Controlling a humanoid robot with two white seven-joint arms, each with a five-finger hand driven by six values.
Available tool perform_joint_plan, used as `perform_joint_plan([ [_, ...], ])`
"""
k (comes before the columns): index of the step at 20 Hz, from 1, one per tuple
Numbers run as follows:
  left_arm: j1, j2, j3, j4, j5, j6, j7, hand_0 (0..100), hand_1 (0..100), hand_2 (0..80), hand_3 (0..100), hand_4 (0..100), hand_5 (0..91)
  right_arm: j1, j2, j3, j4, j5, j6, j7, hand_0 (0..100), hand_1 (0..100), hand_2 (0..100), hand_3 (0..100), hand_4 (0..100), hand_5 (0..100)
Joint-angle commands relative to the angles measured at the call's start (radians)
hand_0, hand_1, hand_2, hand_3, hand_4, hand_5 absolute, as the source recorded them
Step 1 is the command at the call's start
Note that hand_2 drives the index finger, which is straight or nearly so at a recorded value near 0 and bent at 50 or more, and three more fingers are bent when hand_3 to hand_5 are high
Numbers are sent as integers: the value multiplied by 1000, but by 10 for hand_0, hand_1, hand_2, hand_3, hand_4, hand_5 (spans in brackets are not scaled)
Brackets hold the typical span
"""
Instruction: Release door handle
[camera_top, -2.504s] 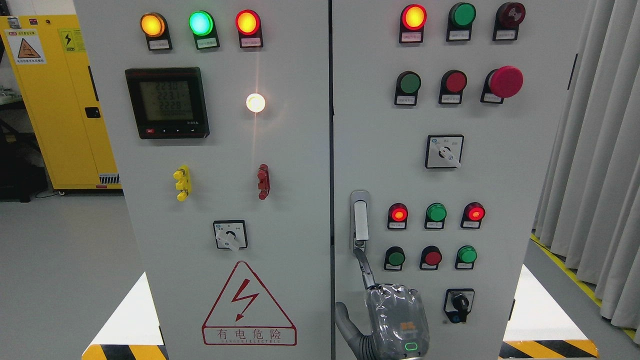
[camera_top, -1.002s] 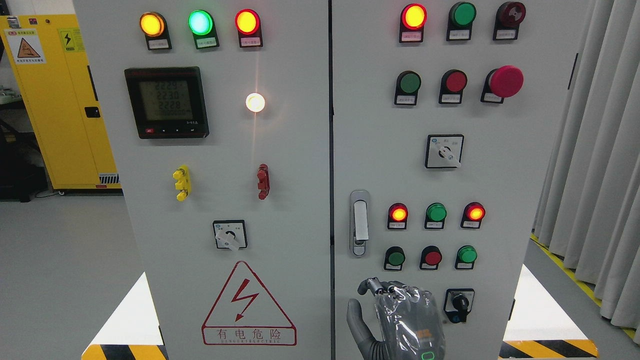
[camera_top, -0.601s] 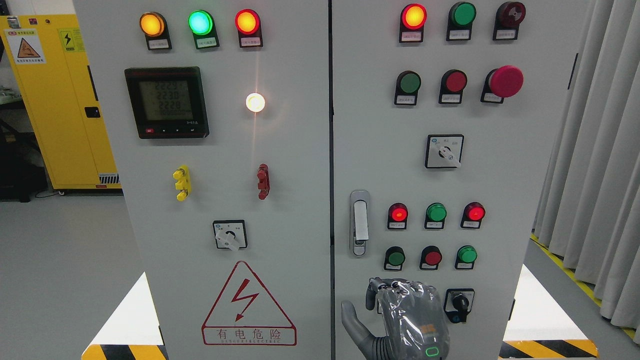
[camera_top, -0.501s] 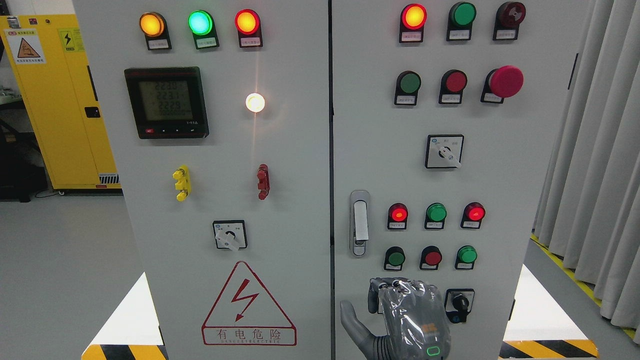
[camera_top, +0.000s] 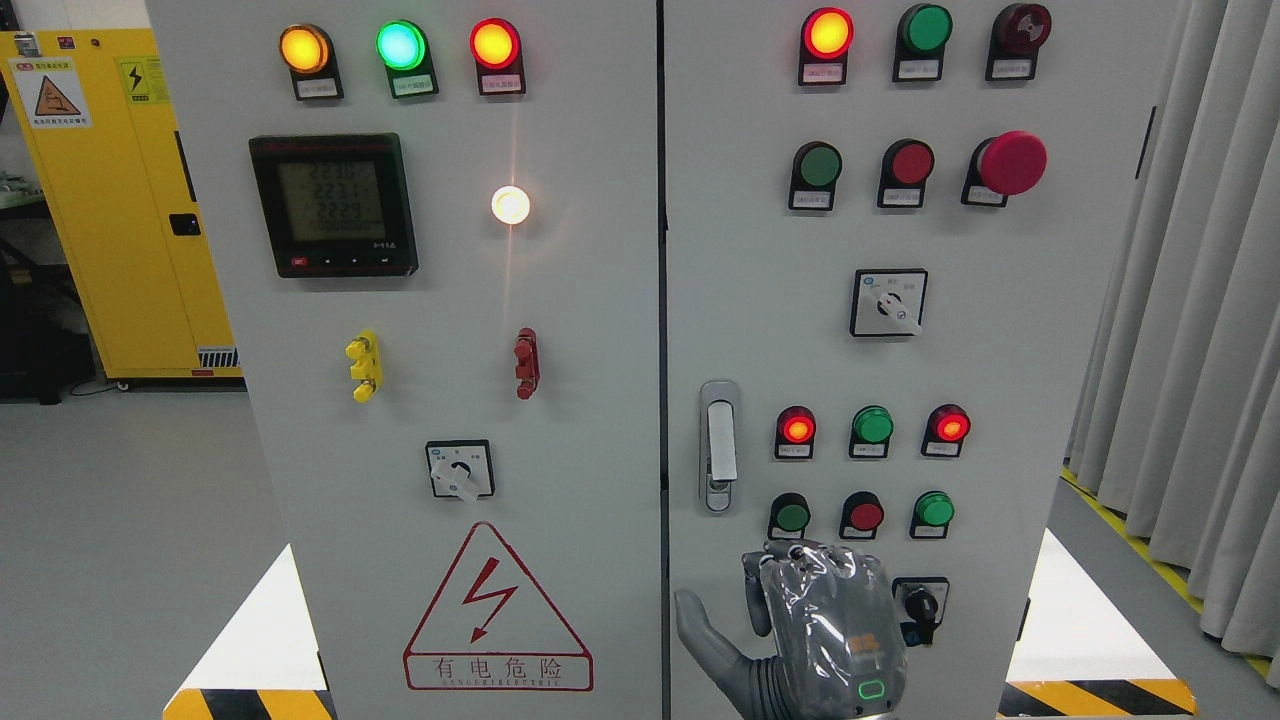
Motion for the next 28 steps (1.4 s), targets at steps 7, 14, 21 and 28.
perform_joint_plan([
  [7, 0, 0, 0, -12, 0, 0, 0, 120, 556, 0, 0, 0, 0, -60, -4, -6, 1, 0, 6, 13, 285, 294, 1000, 1000, 1000, 1000],
  [14, 0, 0, 0, -12, 0, 0, 0, 120, 556, 0, 0, 0, 0, -126, 2, -7, 56, 2, 8, 36, 282, 245, 1000, 1000, 1000, 1000],
  [21, 0, 0, 0, -12, 0, 0, 0, 120, 556, 0, 0, 0, 0, -148, 4, -9, 101, 2, 57, 38, 295, 234, 1000, 1000, 1000, 1000],
  [28, 0, 0, 0, -12, 0, 0, 0, 120, 556, 0, 0, 0, 0, -189, 4, -10, 134, 2, 81, 50, 289, 311, 1000, 1000, 1000, 1000],
])
